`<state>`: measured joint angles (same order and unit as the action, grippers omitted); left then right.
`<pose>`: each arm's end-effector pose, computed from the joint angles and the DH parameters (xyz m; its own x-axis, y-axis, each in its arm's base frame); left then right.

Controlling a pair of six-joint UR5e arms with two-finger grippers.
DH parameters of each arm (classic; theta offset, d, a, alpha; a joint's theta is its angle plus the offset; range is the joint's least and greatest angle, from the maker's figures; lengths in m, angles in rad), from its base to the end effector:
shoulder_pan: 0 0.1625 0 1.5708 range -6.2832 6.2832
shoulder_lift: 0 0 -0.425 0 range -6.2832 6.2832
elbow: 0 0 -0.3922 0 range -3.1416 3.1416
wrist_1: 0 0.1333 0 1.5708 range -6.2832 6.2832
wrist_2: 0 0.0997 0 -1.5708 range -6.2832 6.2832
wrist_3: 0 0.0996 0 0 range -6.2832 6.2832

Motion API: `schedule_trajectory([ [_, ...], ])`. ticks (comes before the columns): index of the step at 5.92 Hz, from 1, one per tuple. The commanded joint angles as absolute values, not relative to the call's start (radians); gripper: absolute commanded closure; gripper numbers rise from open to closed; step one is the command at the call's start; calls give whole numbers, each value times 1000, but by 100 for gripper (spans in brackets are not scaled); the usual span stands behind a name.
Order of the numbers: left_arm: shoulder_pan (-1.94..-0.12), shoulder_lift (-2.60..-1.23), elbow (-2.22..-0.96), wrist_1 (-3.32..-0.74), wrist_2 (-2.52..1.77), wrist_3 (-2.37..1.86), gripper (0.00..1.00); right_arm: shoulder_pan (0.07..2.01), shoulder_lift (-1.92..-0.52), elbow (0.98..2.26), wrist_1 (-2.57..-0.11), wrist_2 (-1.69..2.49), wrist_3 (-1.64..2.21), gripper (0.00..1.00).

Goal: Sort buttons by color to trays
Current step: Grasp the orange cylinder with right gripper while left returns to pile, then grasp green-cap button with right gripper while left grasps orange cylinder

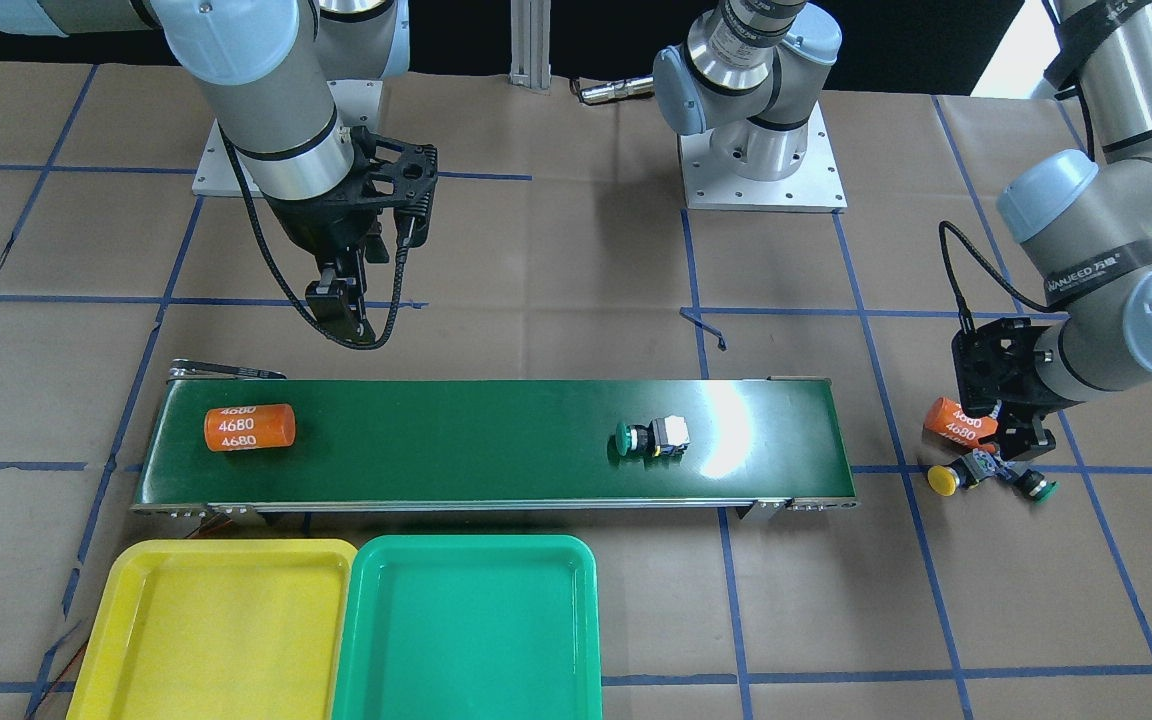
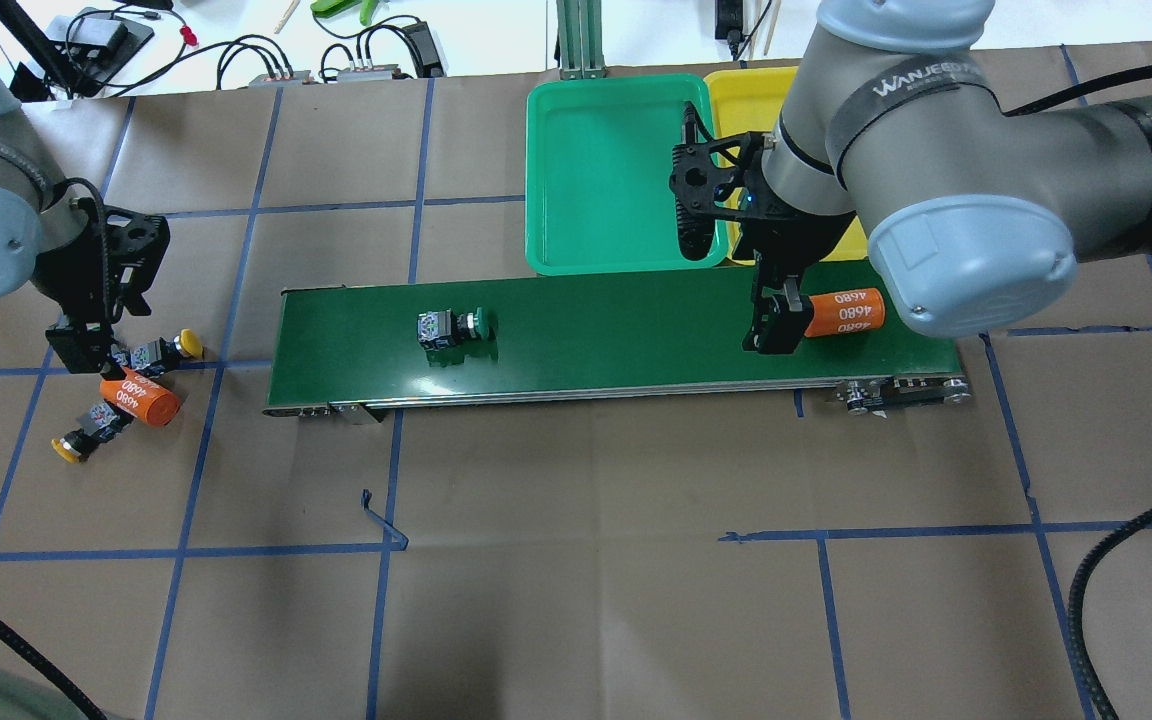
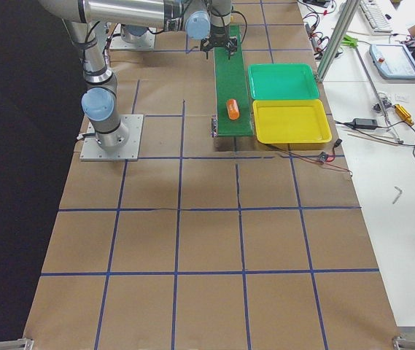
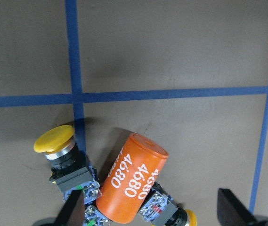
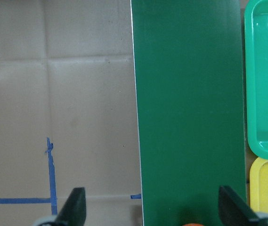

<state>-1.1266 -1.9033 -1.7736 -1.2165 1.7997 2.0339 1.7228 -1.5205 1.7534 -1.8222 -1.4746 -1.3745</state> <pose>0.1393 -0.5502 0.2508 0.0225 0.9651 0.2608 0.9913 -0.0553 0.1193 0.2176 -0.4770 0.3992 -0.0434 -0.9991 -0.0006 -0.9943 0.0432 -0.0978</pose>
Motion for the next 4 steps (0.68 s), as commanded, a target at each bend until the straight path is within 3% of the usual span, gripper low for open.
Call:
schedule_trajectory([
  [1,-1109,-1936,-1862,-1038,1813,2247,2,1762,-1450,1752,-1929,-1474,-1359,0],
  [4,-1068,-1982,-1881,-1008,1767,2312,6,1909,-1289,1738,-2131,-1509,-1194,0],
])
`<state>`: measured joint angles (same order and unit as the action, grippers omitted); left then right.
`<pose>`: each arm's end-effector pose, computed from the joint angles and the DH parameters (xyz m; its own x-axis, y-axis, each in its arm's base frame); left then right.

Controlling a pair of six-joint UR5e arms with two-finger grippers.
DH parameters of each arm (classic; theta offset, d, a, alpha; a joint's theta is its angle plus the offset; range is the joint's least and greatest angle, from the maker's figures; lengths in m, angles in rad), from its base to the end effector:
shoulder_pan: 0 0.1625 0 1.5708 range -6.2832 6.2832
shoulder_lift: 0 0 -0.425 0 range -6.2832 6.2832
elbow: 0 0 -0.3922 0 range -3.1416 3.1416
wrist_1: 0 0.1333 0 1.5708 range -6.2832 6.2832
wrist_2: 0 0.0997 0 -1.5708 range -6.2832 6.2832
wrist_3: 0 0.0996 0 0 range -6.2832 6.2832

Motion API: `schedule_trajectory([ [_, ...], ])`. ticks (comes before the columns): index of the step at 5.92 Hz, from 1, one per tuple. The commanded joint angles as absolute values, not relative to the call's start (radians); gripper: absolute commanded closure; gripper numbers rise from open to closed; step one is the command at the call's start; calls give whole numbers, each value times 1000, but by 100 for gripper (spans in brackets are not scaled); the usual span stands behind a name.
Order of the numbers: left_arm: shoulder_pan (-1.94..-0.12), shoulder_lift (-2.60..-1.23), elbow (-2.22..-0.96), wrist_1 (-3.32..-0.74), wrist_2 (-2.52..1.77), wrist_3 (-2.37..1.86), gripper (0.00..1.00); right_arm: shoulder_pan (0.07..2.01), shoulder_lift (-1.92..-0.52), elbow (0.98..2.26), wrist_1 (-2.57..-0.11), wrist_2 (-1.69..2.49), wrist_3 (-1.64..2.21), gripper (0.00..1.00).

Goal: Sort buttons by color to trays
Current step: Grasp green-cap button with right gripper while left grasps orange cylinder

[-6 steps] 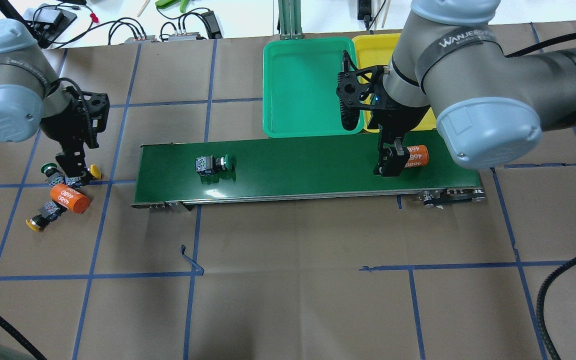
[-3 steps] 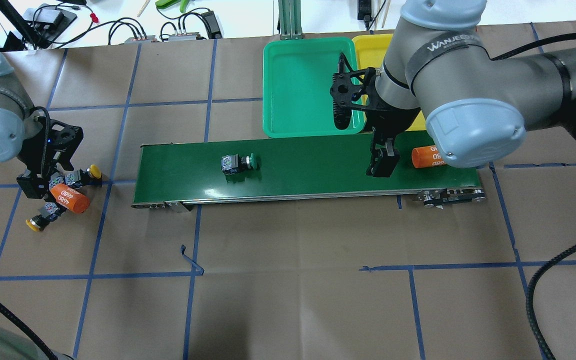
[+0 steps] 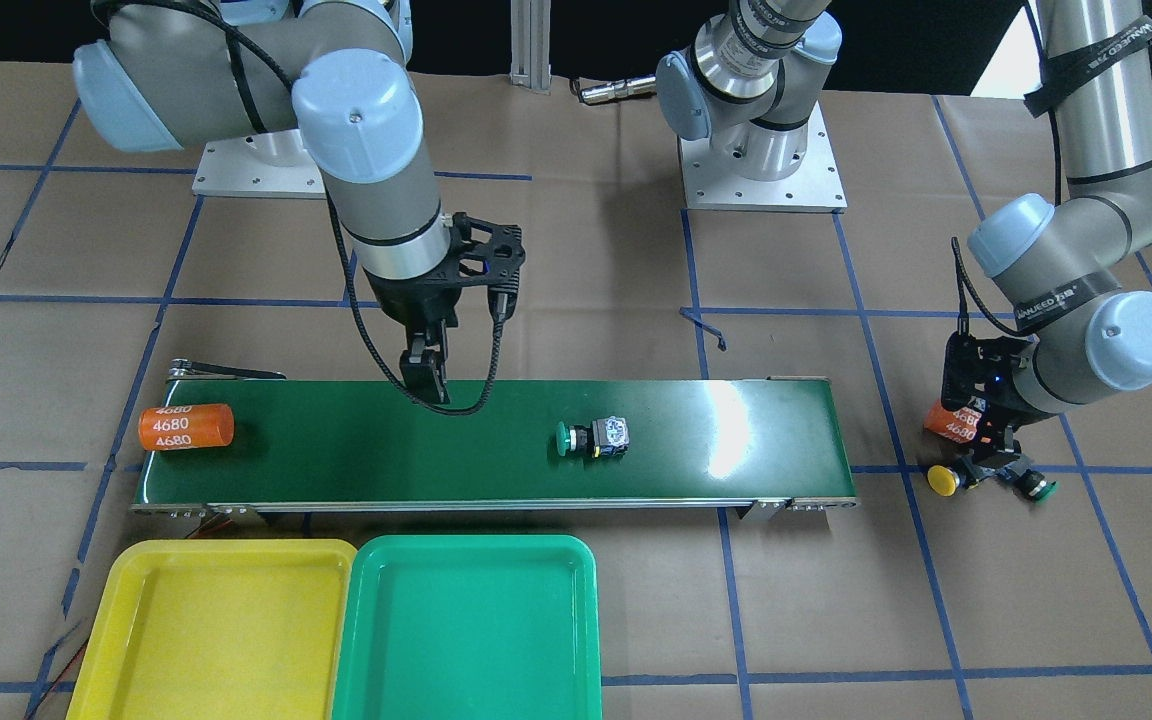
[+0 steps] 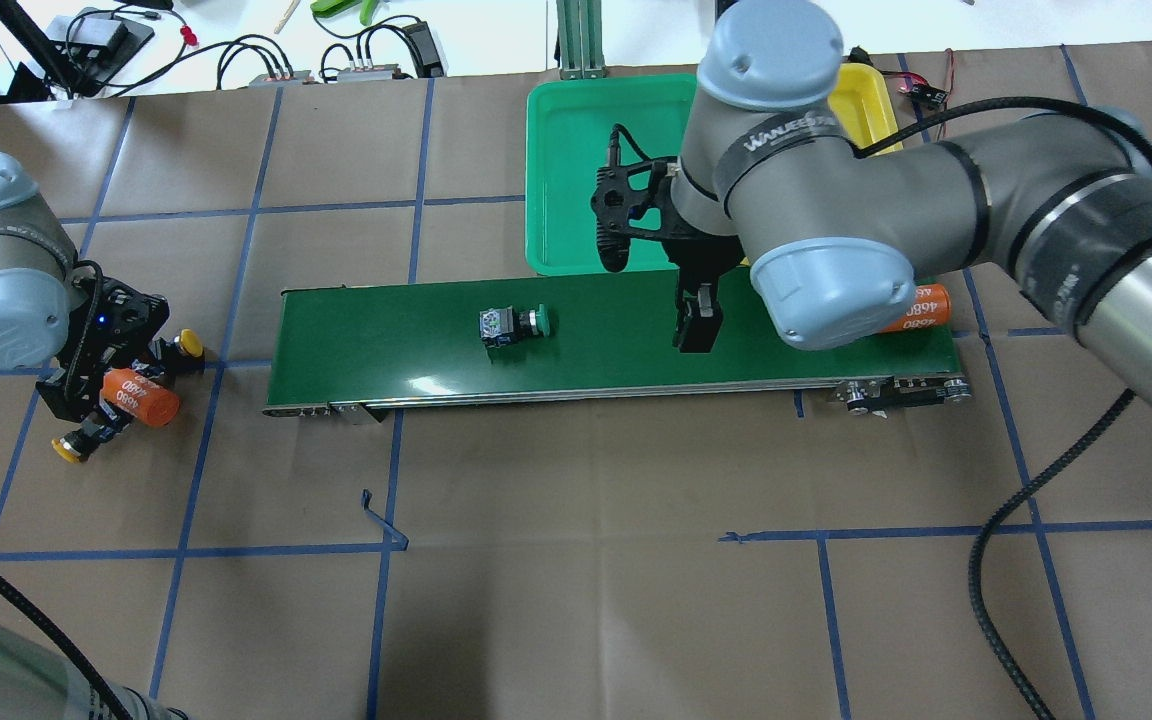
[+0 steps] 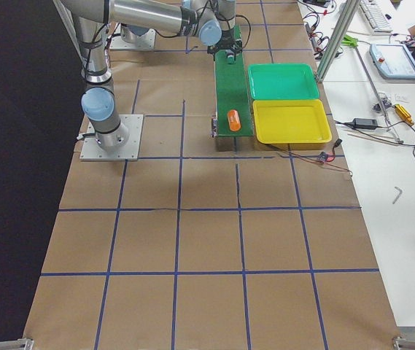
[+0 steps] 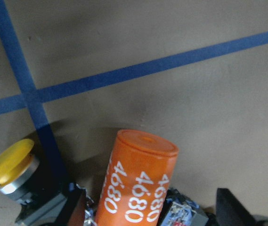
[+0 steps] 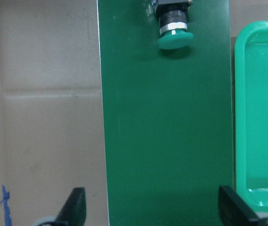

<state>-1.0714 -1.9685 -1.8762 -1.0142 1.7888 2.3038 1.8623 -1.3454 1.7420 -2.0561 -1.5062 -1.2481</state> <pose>0.1644 -0.5348 0.1900 0.2315 0.9397 0.2517 0.9652 -0.2542 0.0613 0.2962 -0.5009 0.3351 -0.0311 -0.9975 0.0636 -0.9957 0.0254 -0.0891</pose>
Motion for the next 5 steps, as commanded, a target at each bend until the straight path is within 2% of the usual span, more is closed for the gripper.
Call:
schedule_trajectory([
  [1,-1068,-1985,-1893,-1009,1761,2309,5,1945,-1228,1702,-2181,-1509,-1157,0],
  [3,-1065,-1983,-1908,-1006,1763,2310,9,1959,-1140,1669,-2189,-1520,-1182,0],
  [5,-1052,-1980,-1890,-1005,1763,2310,9,1931,-1135,1678,-2186,-1585,-1317,0],
])
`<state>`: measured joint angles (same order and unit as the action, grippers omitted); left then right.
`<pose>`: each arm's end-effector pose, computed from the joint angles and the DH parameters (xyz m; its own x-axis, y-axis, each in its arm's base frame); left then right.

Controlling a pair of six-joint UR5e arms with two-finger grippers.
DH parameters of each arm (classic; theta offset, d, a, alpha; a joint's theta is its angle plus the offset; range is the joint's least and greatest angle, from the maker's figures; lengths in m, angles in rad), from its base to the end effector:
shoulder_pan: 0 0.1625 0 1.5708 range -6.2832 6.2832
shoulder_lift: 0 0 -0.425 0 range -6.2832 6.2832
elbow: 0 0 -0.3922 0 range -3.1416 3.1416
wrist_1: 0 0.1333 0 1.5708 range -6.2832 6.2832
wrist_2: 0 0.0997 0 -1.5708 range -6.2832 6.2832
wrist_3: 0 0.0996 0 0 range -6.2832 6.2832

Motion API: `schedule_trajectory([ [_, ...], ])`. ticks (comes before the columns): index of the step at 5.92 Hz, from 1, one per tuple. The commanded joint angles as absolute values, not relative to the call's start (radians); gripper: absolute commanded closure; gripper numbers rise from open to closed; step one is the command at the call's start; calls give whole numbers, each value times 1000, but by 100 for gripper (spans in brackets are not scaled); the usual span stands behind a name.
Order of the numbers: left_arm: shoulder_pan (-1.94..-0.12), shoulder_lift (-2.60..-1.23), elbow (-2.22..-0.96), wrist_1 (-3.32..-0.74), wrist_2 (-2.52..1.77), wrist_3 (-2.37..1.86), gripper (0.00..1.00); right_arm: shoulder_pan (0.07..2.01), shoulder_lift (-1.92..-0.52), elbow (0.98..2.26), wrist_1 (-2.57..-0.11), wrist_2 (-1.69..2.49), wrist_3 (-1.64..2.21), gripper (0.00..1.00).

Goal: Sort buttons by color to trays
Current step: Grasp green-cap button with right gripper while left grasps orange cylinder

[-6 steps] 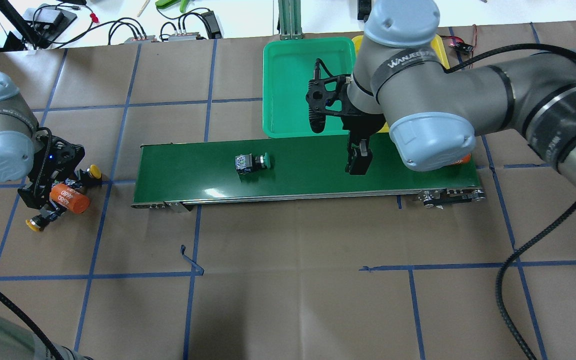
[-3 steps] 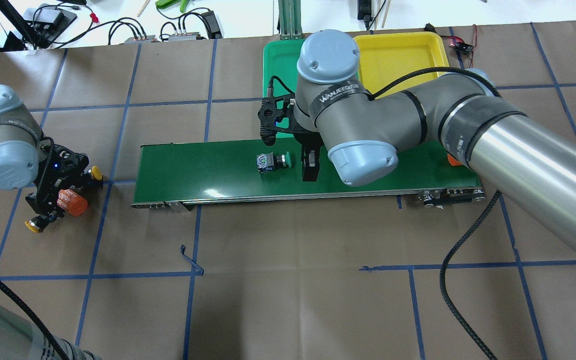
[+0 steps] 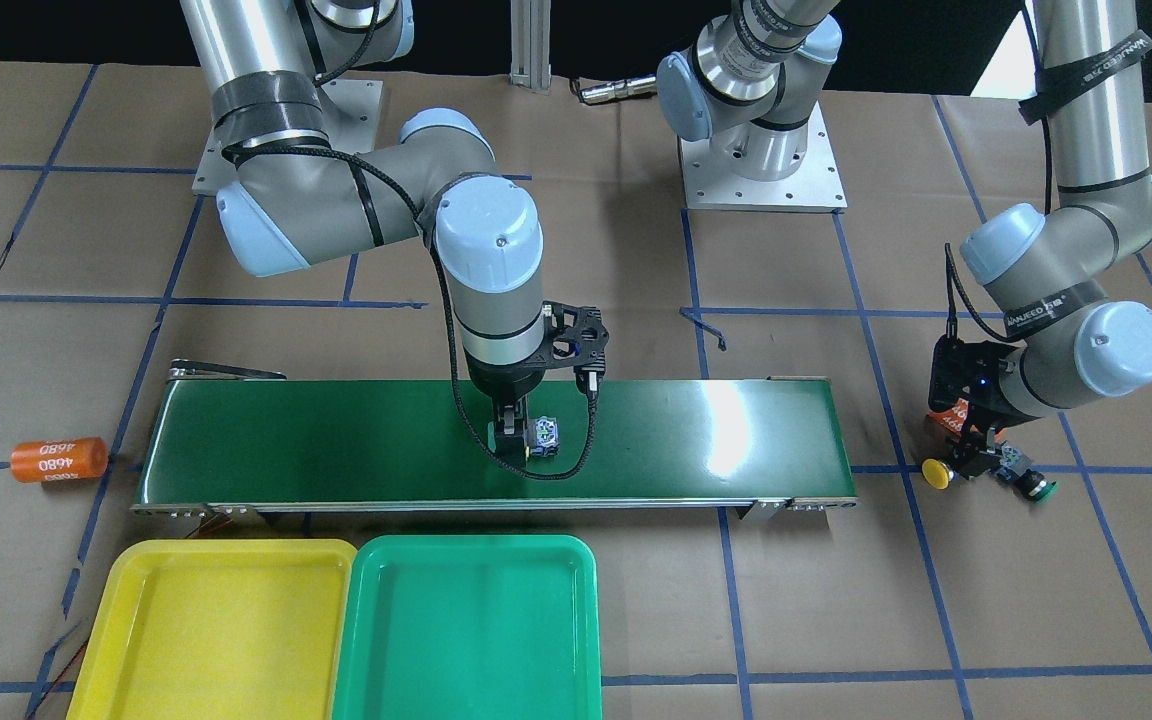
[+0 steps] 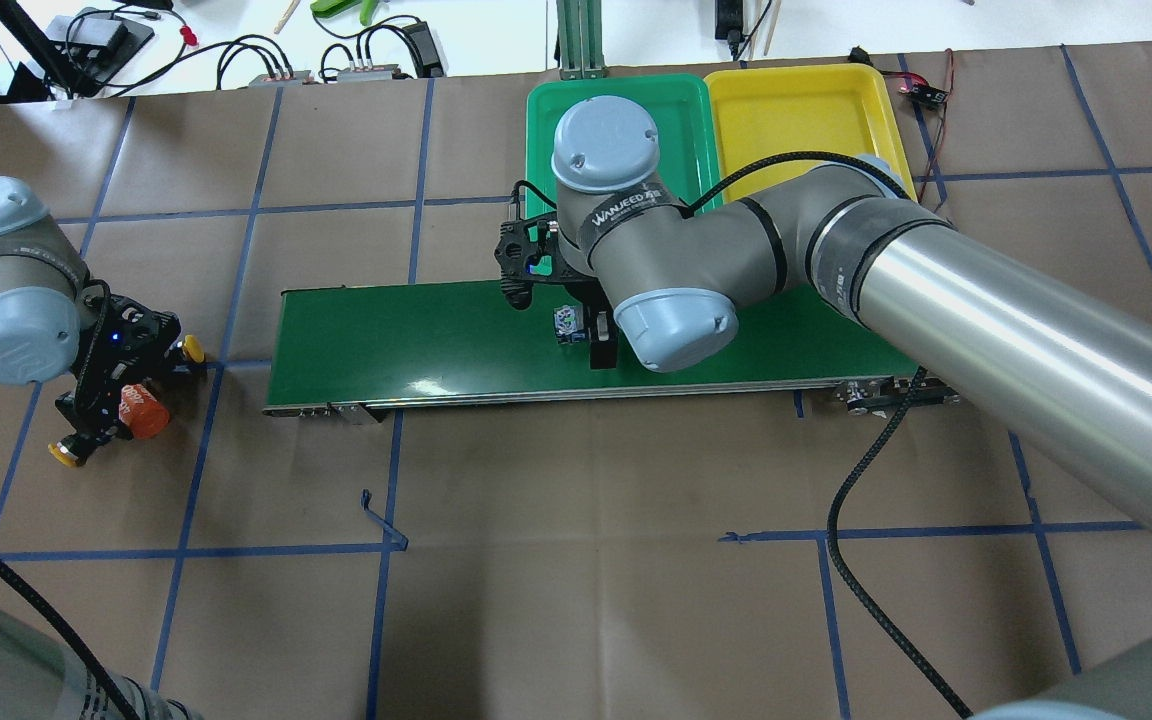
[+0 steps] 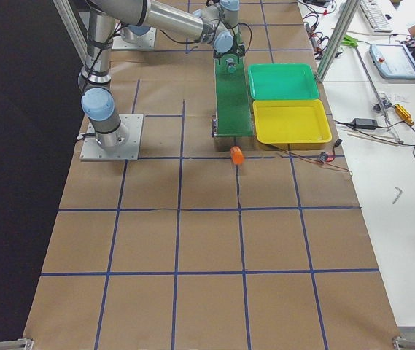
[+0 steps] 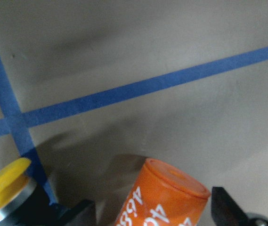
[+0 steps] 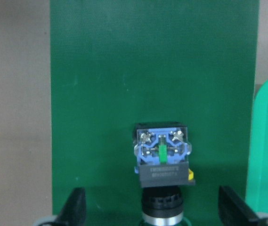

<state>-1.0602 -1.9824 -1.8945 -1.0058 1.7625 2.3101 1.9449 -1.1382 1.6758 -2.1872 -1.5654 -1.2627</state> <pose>0.1654 -0.5292 0.1757 0.2318 0.9396 0.2518 0.9690 -0.2456 0.0246 0.3520 -0.5303 0.2561 0.0649 -0.9952 0.0734 -0.9973 -0.0672 -0.0290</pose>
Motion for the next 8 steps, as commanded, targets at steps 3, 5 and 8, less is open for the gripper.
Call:
schedule_trajectory([
  [3,-1022,-1985,-1899,-999,1759,2313,9,1833,-1175,1758,-2183,-1583,-1324,41],
  [5,-1022,-1982,-1887,-999,1741,2303,77,1810,-1192,1759,-2180,-1635,-1389,81],
  [8,-1083,-1919,-1782,-1206,1720,2041,100,1766,-1251,1705,-2187,-1647,-1474,91],
])
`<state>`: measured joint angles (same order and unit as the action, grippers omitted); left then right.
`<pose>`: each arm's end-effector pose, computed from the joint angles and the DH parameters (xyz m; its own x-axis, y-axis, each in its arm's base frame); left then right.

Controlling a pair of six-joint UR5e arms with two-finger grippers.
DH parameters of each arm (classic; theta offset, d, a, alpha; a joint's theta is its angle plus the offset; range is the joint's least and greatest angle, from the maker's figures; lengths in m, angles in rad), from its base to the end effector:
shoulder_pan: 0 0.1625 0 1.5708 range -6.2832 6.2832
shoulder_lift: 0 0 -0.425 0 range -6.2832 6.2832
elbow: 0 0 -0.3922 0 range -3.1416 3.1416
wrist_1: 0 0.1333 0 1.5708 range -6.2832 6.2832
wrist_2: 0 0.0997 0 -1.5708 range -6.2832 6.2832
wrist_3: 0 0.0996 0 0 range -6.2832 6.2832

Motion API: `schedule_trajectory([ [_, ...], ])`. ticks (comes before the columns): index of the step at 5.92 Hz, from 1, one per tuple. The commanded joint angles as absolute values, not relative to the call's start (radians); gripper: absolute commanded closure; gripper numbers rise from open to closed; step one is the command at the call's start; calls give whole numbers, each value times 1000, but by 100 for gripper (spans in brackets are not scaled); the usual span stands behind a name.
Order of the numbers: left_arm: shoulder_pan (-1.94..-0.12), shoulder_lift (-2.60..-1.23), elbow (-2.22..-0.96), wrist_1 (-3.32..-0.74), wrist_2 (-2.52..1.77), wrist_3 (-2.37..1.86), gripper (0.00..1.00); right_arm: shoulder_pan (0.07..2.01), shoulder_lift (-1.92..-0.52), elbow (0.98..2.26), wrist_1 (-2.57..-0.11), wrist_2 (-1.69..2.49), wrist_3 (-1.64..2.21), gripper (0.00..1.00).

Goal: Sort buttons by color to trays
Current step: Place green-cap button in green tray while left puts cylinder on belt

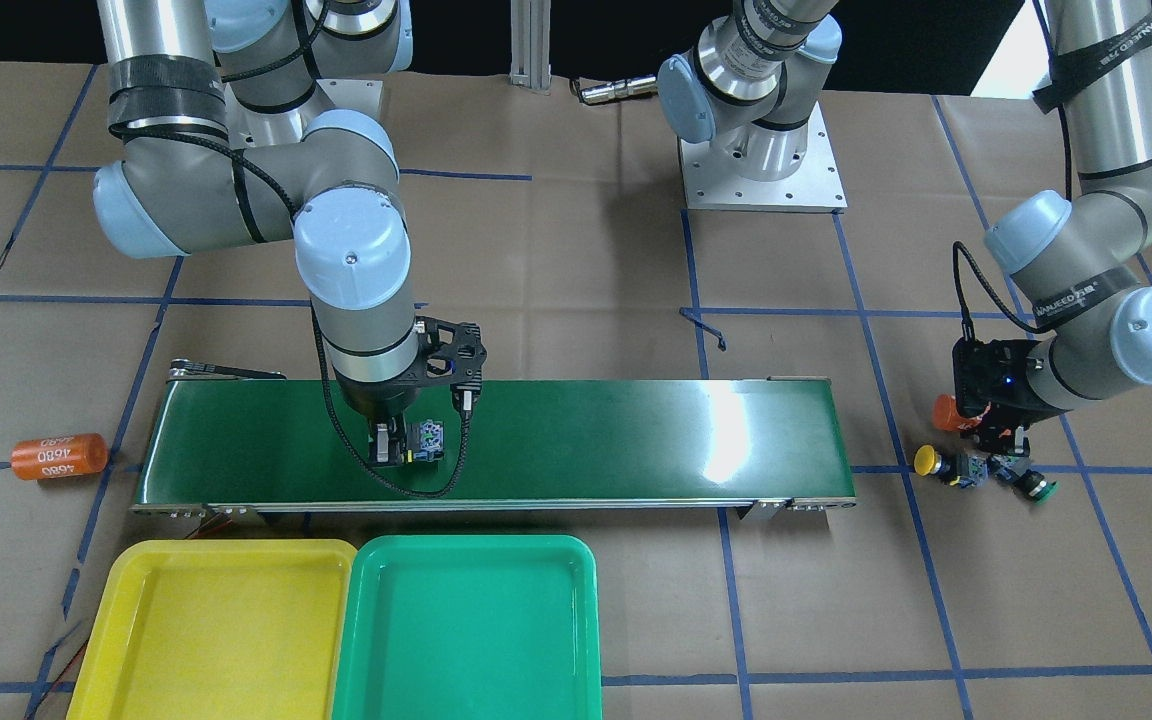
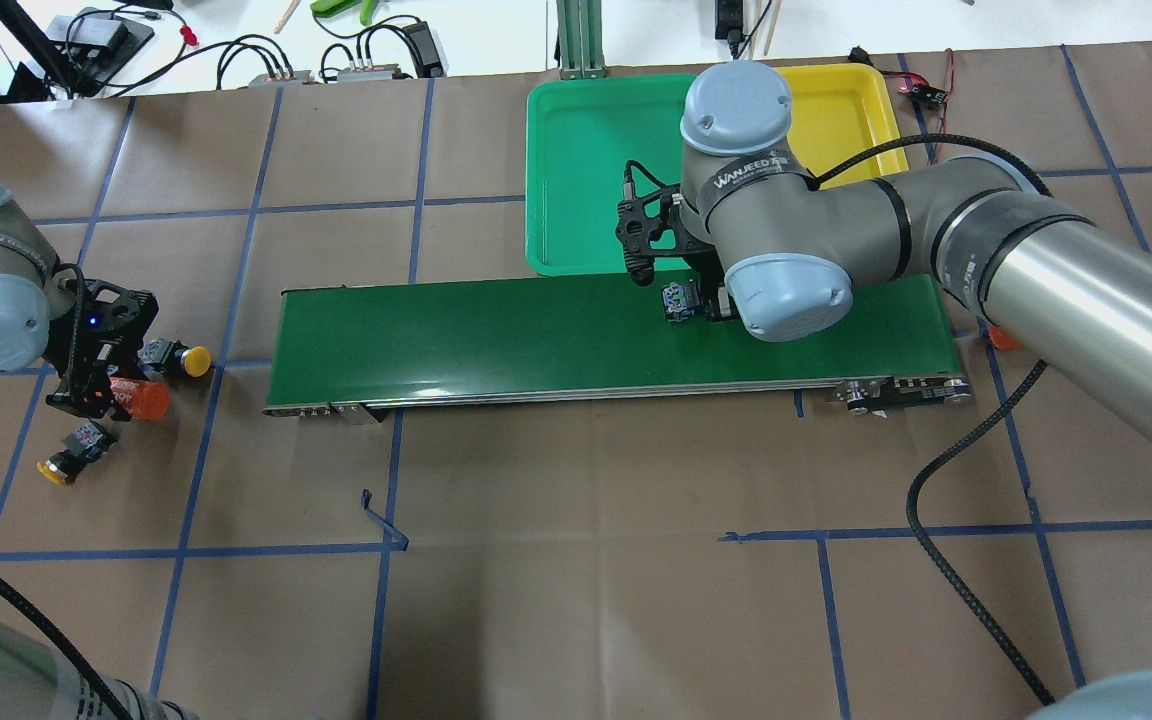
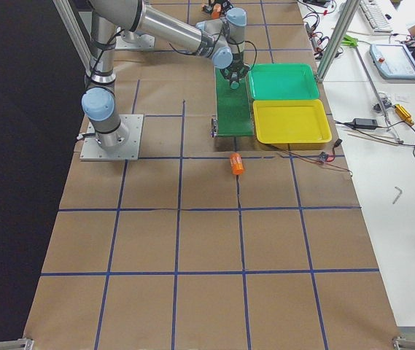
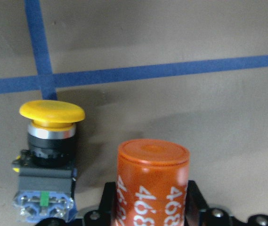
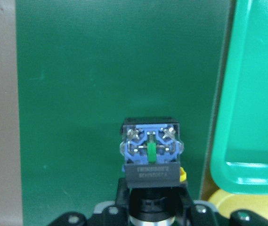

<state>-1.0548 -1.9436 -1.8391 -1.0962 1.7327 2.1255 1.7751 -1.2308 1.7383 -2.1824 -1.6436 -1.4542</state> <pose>0.1700 -0.5372 0.2103 0.0454 0.9734 0.2246 0.9972 -0.0576 0.0478 0.2439 -0.5561 0.2841 0.0866 -0.9900 0.1116 -0.9950 -0.0803 0.0598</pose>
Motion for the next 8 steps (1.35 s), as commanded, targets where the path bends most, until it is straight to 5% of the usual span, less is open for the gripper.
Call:
schedule_trajectory([
  [1,-1176,-1889,-1737,-1288,1680,1919,100,1767,-1215,1610,-2192,-1637,-1468,91],
  [4,-1403,-1848,-1736,-1335,1584,1583,100,1770,-936,1419,-2328,-1548,-1457,90],
  [5,-1478,-1848,-1758,-1321,1591,1544,100,1775,-919,1408,-2327,-1507,-1421,77],
  [6,-1497,-1855,-1756,-1313,1589,1539,98,1773,-922,1408,-2315,-1470,-1417,1],
  [7,-1506,-1849,-1764,-1283,1591,1543,83,1770,-952,1407,-2303,-1480,-1419,0],
  [8,-1502,-1848,-1772,-1275,1588,1549,27,1764,-1036,1413,-2158,-1483,-1420,0],
])
